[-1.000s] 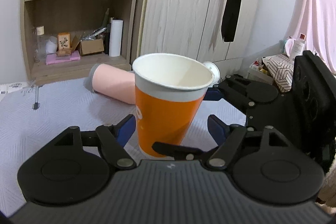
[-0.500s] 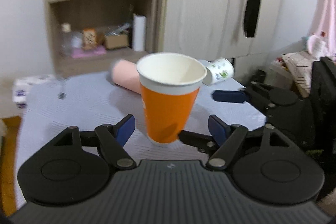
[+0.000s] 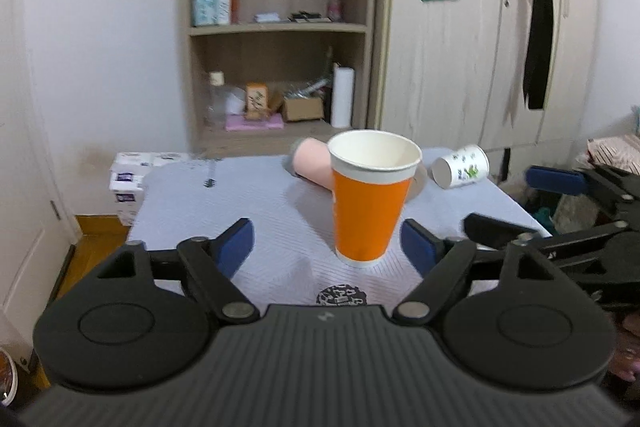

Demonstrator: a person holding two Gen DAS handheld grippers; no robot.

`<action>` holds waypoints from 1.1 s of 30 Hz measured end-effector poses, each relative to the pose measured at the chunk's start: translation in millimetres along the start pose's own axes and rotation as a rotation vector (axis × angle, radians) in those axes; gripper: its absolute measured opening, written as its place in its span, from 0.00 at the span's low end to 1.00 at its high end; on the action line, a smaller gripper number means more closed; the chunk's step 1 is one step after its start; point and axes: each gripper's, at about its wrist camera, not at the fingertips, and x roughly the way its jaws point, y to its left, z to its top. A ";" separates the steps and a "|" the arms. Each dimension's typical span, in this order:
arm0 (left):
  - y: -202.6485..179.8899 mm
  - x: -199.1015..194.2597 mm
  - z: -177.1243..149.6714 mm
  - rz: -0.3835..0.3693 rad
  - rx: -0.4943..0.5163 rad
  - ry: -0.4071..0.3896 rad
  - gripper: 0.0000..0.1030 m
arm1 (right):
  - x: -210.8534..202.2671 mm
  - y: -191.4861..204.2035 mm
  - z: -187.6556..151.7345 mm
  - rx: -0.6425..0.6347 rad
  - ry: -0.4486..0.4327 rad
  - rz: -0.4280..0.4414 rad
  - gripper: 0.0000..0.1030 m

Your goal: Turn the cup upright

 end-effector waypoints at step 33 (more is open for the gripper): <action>-1.4 -35.4 -11.5 0.179 -0.015 -0.015 1.00 | -41.7 -1.3 12.5 0.095 0.055 -0.179 0.98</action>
